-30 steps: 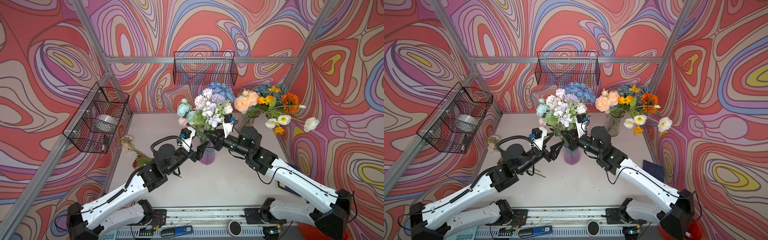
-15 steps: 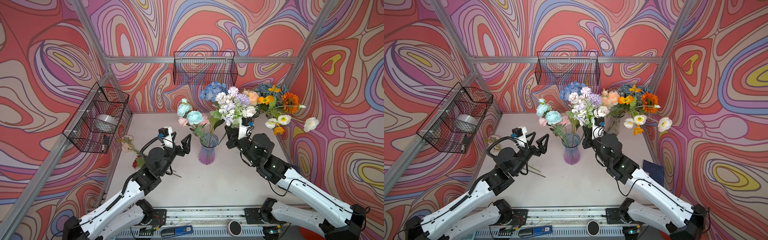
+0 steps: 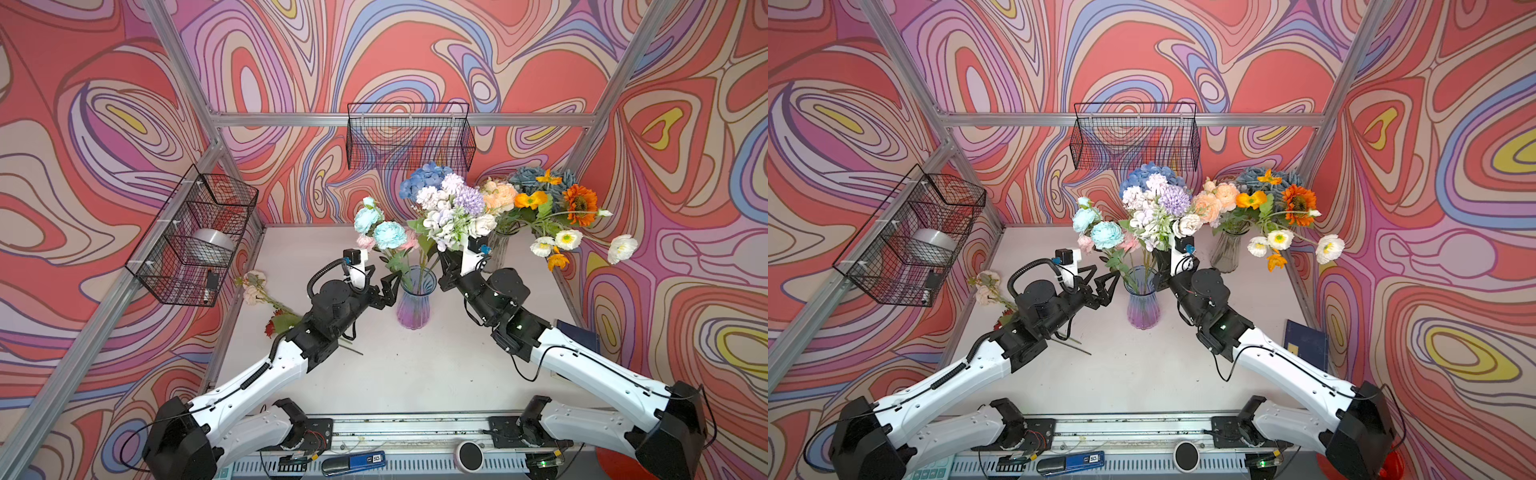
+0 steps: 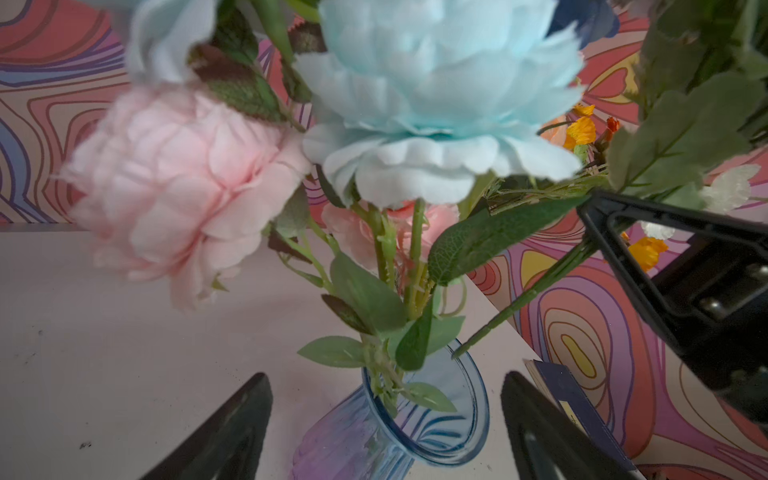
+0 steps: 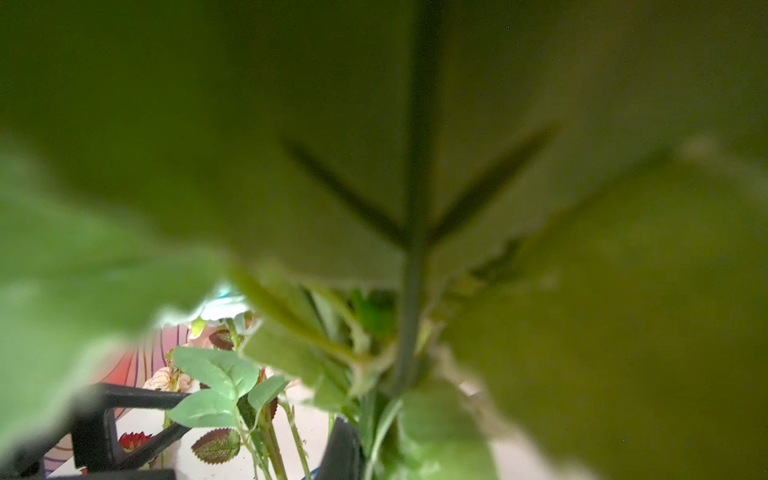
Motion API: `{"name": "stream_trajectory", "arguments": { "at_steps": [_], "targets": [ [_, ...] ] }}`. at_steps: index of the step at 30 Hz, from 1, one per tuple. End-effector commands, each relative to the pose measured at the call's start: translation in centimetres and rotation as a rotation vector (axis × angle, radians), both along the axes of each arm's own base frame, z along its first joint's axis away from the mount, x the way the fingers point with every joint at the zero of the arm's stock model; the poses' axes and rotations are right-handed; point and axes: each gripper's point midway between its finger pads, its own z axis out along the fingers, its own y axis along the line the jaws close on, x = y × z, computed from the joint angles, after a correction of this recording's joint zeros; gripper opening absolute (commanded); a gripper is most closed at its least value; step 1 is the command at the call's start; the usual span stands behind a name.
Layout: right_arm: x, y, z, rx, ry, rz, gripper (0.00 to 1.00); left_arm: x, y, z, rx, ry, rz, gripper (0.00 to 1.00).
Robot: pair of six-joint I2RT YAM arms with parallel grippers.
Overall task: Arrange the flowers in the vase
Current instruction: 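Lower the bouquet into the blue-purple vase with right while left draws back, then open the right gripper off the bouquet while left moves back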
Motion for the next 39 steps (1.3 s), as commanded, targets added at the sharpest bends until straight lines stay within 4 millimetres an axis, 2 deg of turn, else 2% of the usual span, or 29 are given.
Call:
{"name": "stream_trajectory", "arguments": {
  "at_steps": [1, 7, 14, 19, 23, 29, 31, 36, 39],
  "targets": [
    [-0.4, 0.8, -0.1, 0.049, -0.045, 0.057, 0.00, 0.9, 0.1, 1.5, -0.043, -0.020, 0.012, 0.87],
    [-0.4, 1.3, -3.9, 0.041, 0.017, 0.081, 0.00, 1.8, -0.3, 1.1, -0.052, -0.004, -0.007, 0.86],
    [0.1, 1.0, -7.9, 0.016, 0.081, 0.050, 0.00, 2.7, -0.5, 0.9, -0.063, 0.005, -0.004, 0.86],
    [0.4, 0.9, -9.2, 0.010, 0.110, 0.033, 0.00, 3.4, -0.5, 0.8, -0.064, 0.014, 0.005, 0.85],
    [0.4, 1.0, -9.6, 0.001, 0.120, 0.036, 0.13, 4.1, -0.1, 0.5, -0.059, 0.033, 0.025, 0.86],
    [0.3, 0.6, -10.1, -0.007, 0.132, 0.021, 0.28, 4.5, 0.4, 0.1, -0.063, 0.053, 0.047, 0.85],
    [0.3, 0.4, -10.1, -0.007, 0.134, 0.016, 0.30, 4.5, 0.4, 0.0, -0.064, 0.055, 0.045, 0.85],
    [0.0, 0.3, -10.2, -0.007, 0.144, 0.021, 0.44, 4.5, 0.6, 0.0, -0.065, 0.057, 0.050, 0.85],
    [-0.2, 0.3, -10.5, -0.005, 0.156, 0.026, 0.60, 4.5, 0.7, 0.0, -0.066, 0.061, 0.053, 0.85]
  ]
}}
